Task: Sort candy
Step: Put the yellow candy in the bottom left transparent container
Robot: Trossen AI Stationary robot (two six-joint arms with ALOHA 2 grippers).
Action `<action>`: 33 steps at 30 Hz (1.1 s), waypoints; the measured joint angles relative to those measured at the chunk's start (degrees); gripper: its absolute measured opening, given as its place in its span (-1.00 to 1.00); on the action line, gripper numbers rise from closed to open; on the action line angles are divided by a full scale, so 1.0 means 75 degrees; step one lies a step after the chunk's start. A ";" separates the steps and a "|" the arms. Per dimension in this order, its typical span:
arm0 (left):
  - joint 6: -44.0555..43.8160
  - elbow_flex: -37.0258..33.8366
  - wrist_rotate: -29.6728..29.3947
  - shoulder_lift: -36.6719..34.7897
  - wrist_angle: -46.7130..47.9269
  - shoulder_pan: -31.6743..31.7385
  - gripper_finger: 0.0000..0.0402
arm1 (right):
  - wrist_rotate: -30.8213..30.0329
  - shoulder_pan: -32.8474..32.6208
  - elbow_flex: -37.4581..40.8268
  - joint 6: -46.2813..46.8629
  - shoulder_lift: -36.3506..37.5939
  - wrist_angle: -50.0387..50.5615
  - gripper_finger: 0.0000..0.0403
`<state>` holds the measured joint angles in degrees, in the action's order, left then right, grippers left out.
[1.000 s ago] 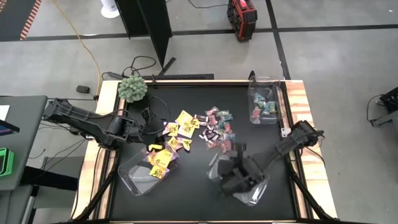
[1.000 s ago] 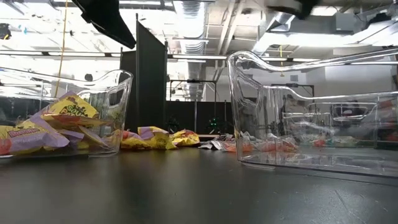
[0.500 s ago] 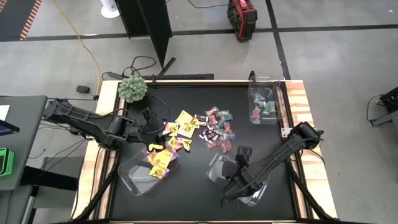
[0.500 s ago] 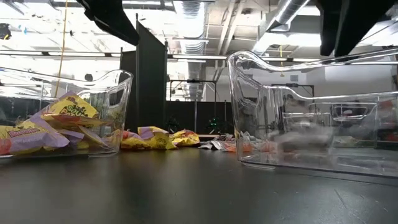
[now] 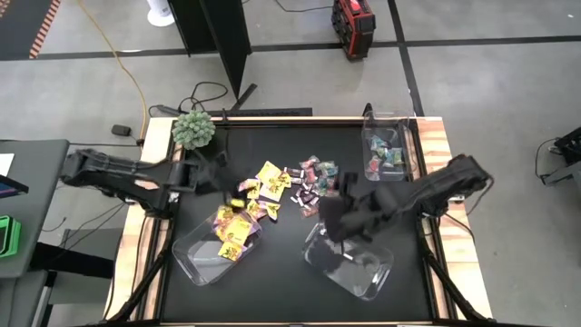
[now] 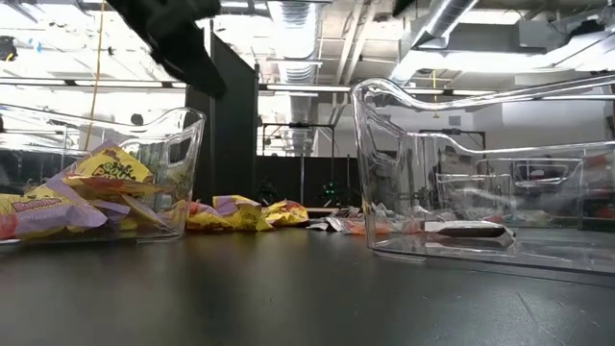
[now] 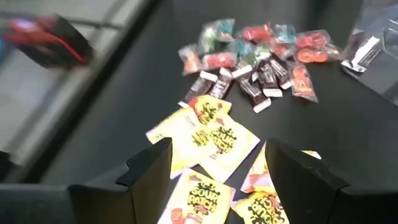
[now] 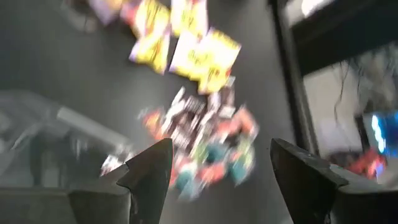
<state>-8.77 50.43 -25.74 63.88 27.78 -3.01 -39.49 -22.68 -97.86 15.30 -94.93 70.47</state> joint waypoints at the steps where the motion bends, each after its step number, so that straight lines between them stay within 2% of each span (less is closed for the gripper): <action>1: 0.0089 0.0000 0.0451 0.0026 -0.0029 0.0397 0.24 | -0.0007 0.0169 0.0032 -0.0427 0.0195 -0.0355 0.42; 4: 0.0283 0.0009 0.1474 0.0184 -0.0002 0.1630 0.22 | 0.0130 0.0659 0.0460 -0.1580 0.0836 -0.1557 0.42; 7: 0.0601 0.0009 0.2729 0.0586 -0.0175 0.2693 0.22 | 0.0680 0.1136 0.1187 -0.2337 0.1483 -0.2684 0.42; 9: 0.0808 0.0009 0.3301 0.1004 -0.0283 0.3222 0.22 | 0.1027 0.1426 0.1790 -0.2639 0.1906 -0.3384 0.42; 14: 0.1281 0.0344 0.3661 0.2344 -0.0417 0.4114 0.22 | 0.1448 0.1904 0.3505 -0.3150 0.2850 -0.5096 0.42; 19: 0.1489 0.0944 0.4349 0.3758 -0.0434 0.4494 0.22 | 0.1463 0.2156 0.4790 -0.3423 0.3552 -0.6654 0.42; 24: 0.1470 0.1558 0.4436 0.4922 -0.0396 0.4524 0.22 | 0.1463 0.2293 0.5695 -0.3753 0.3939 -0.8098 0.42; 33: 0.1289 0.2014 0.4365 0.5829 -0.0192 0.4515 0.20 | 0.1467 0.2468 0.6104 -0.3968 0.4080 -0.8449 0.42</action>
<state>0.90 65.54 7.00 107.60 26.34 30.85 -28.49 -4.17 -52.07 -14.46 -64.34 7.11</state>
